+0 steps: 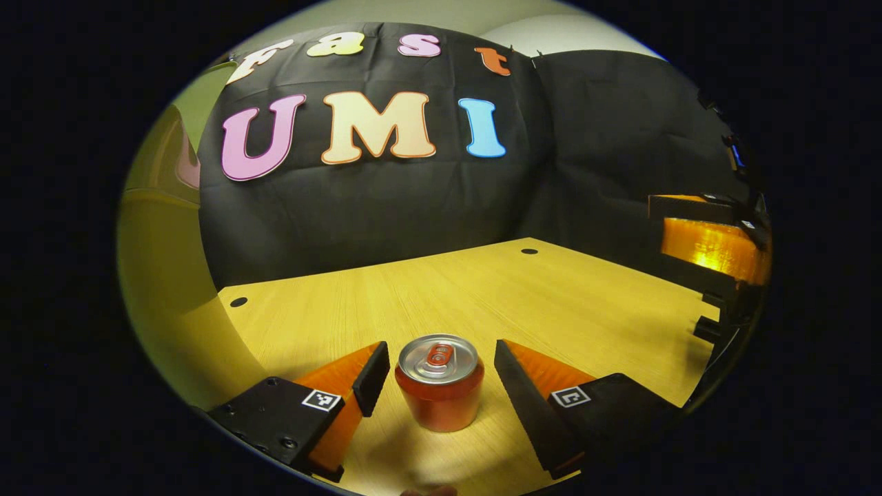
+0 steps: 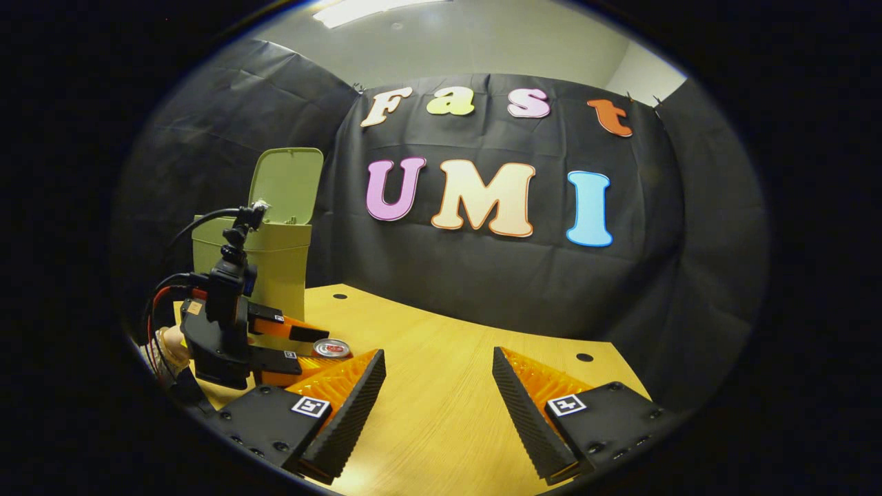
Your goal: Press the lid of the desktop garbage bin to open it, pick up the crumpled paper on the desktop and throw it into the bin, then pick up the pop can on the desktop and drop it into the bin, and finally close the garbage bin lid.
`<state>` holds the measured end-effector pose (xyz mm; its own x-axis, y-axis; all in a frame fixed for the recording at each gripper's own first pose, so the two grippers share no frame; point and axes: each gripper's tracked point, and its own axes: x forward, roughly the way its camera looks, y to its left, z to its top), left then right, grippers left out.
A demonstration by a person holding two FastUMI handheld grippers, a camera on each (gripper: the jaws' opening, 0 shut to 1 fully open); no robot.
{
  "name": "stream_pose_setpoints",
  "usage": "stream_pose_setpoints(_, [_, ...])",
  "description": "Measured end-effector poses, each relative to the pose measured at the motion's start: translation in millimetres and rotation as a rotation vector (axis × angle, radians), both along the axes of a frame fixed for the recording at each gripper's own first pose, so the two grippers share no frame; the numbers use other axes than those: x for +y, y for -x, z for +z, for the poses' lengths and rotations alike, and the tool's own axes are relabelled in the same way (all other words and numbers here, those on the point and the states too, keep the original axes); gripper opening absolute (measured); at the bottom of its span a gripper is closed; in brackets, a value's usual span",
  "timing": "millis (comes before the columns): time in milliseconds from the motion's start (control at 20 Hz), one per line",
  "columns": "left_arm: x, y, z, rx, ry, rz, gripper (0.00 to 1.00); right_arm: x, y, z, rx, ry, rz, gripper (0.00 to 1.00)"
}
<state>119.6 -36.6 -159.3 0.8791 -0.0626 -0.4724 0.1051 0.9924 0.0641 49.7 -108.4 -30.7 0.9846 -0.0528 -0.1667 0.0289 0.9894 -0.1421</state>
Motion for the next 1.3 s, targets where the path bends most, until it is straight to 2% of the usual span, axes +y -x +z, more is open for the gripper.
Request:
stream_pose_setpoints(450, [8,-5,-21,0.060,-0.029,0.022,0.95,-8,-1,-23,0.020,-0.062,-0.015,0.98])
stream_pose_setpoints(550, [8,-5,-25,0.071,-0.030,0.019,0.92,-9,-1,-24,0.021,-0.058,-0.017,1.00])
stream_pose_setpoints(700, [7,-7,-29,0.075,-0.015,0.017,0.82,-8,0,-24,0.019,-0.056,-0.016,0.98])
stream_pose_setpoints(800, [6,-9,-28,0.077,-0.003,0.014,0.81,-10,0,-26,0.019,-0.057,-0.017,0.98])
stream_pose_setpoints(1050, [3,-7,-1,0.043,0.008,-0.001,0.80,-10,-1,-30,0.030,-0.060,-0.017,0.98])
stream_pose_setpoints(1300, [-18,-3,54,-0.034,-0.004,-0.077,0.79,-7,0,-30,0.035,-0.067,-0.003,0.98])
